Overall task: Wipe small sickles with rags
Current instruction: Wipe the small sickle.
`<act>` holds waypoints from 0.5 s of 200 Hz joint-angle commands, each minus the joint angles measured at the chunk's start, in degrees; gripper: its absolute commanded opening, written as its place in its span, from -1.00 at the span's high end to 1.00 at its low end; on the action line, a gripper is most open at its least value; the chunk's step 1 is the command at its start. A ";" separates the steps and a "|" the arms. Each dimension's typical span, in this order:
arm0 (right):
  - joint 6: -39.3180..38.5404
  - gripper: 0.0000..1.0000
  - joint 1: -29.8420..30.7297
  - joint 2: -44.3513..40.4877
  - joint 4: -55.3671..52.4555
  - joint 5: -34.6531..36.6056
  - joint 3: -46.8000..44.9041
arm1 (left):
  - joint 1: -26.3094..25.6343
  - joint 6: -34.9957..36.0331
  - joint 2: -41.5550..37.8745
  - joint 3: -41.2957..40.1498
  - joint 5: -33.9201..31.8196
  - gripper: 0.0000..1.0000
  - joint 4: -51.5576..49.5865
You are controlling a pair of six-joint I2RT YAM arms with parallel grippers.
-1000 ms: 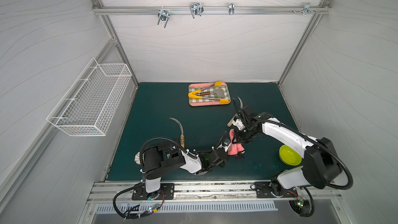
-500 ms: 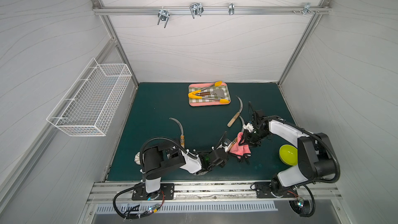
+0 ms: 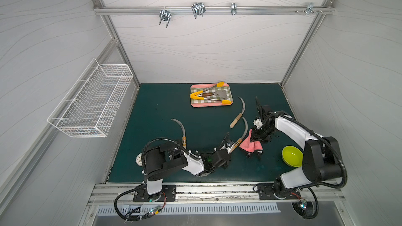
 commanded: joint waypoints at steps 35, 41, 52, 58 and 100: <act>-3.84 0.69 3.45 -0.88 -0.78 -2.76 2.38 | -0.29 0.03 2.05 0.34 2.64 1.00 -2.47; -4.21 0.70 4.37 0.19 -0.96 -3.07 3.25 | -0.21 0.08 2.12 0.45 2.66 1.00 -2.57; -4.68 0.71 6.05 2.59 -0.61 -4.05 4.49 | -0.29 -0.01 2.08 0.53 2.57 1.00 -2.56; -4.83 0.72 7.01 4.05 -0.15 -4.61 5.04 | -0.29 -0.05 2.09 0.53 2.55 1.00 -2.59; -4.79 0.76 11.45 14.48 4.11 -7.44 7.76 | -0.29 -0.09 2.10 0.54 2.51 1.00 -2.63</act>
